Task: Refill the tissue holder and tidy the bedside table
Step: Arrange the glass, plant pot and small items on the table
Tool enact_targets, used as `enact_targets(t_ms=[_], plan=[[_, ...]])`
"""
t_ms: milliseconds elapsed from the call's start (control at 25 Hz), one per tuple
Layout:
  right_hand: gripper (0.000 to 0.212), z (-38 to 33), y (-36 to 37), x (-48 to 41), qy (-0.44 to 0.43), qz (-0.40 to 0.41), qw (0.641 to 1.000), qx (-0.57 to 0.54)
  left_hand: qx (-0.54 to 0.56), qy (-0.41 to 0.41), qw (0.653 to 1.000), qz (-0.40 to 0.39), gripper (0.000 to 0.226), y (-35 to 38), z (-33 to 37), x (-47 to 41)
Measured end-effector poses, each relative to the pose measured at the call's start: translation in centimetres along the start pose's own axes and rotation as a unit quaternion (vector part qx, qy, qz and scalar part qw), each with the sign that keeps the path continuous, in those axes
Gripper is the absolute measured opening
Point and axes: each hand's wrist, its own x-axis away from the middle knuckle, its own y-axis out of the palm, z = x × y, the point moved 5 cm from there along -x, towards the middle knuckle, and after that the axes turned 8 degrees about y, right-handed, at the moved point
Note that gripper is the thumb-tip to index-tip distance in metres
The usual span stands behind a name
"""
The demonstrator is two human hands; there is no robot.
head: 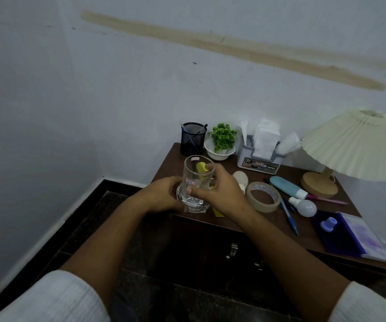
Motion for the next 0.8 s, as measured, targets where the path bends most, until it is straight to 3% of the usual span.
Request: enact_targets(t_ms=[240, 440, 800], plan=[[0.071, 2.6, 0.2, 1.2, 0.077, 0.014, 0.993, 0.093, -0.063, 0.016, 0.998, 0.009, 0.077, 0.3, 0.9, -0.1], [0.059, 1.7, 1.4, 1.7, 0.104, -0.006, 0.995, 0.001, -0.082, -0.003, 0.995, 0.049, 0.074, -0.5, 0.3, -0.3], [0.05, 1.0, 5.0, -0.7, 0.089, -0.058, 0.983, -0.15, -0.09, -0.077, 0.967, 0.227, 0.061, -2.9, -1.3, -0.4]])
